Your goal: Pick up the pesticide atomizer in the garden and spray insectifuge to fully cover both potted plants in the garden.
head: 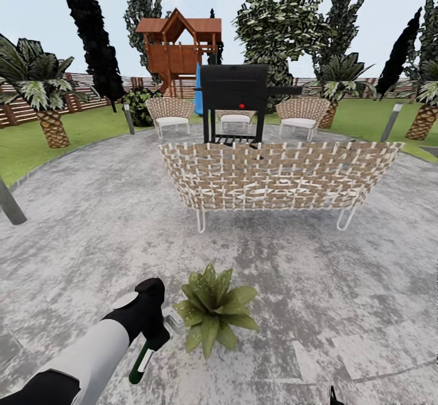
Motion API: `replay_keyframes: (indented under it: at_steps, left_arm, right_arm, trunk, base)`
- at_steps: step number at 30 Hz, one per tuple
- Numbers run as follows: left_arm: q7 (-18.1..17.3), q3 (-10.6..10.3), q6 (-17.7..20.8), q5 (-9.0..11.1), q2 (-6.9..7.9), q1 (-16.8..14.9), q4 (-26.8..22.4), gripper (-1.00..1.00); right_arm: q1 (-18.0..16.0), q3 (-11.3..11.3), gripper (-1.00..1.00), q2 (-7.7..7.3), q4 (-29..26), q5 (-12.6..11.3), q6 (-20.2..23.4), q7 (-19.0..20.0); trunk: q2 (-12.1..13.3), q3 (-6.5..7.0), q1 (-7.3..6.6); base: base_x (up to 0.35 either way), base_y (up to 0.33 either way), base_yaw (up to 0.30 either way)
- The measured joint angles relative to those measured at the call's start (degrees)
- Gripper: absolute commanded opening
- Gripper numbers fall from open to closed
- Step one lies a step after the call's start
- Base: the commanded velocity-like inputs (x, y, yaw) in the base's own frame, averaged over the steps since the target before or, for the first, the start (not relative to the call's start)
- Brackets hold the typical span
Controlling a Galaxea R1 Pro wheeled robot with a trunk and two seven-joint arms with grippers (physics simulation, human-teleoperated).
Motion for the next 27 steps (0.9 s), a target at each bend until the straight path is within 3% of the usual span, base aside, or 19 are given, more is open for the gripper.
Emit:
replay_keyframes:
  at_steps: [6, 10, 15, 21, 27]
  left_arm:
    - [0.00, 0.68, 0.02, 0.01, 0.06, 0.01, -0.02, -1.00]
    - [-0.01, 2.20, 0.03, 0.01, 0.06, 0.01, -0.02, -1.00]
    - [0.15, 2.26, -0.05, -0.22, 0.47, 0.03, 0.38, -1.00]
    - [0.17, 2.21, 0.02, -0.10, 0.75, 0.08, 0.68, -1.00]
    - [0.17, 2.20, 0.02, -0.07, 0.67, 0.08, 0.33, -1.00]
  right_arm:
    - [-0.01, 0.00, 1.00, 0.01, 0.01, 0.00, 0.00, 0.00]
    - [-0.01, -0.01, 1.00, 0.00, 0.02, -0.01, 0.02, 0.01]
    - [-0.01, 0.00, 1.00, 0.00, 0.02, 0.03, 0.02, 0.02]
    - [0.01, -0.01, 1.00, -0.01, 0.00, 0.00, 0.02, -0.01]
    - [0.00, -0.01, 1.00, -0.04, 0.00, 0.00, 0.01, -0.08]
  trunk:
    - [0.00, 0.00, 0.00]
    - [0.00, 0.00, -0.02]
    - [0.00, 0.00, -0.02]
    - [0.00, 0.00, -0.03]
    - [0.00, 0.00, -0.05]
  base:
    - [-0.199, -0.187, 0.256]
    - [-0.033, -0.077, 0.277]
    - [-0.002, -0.006, 0.267]
    - [0.018, 0.000, 0.018]
    - [0.238, -0.106, 0.021]
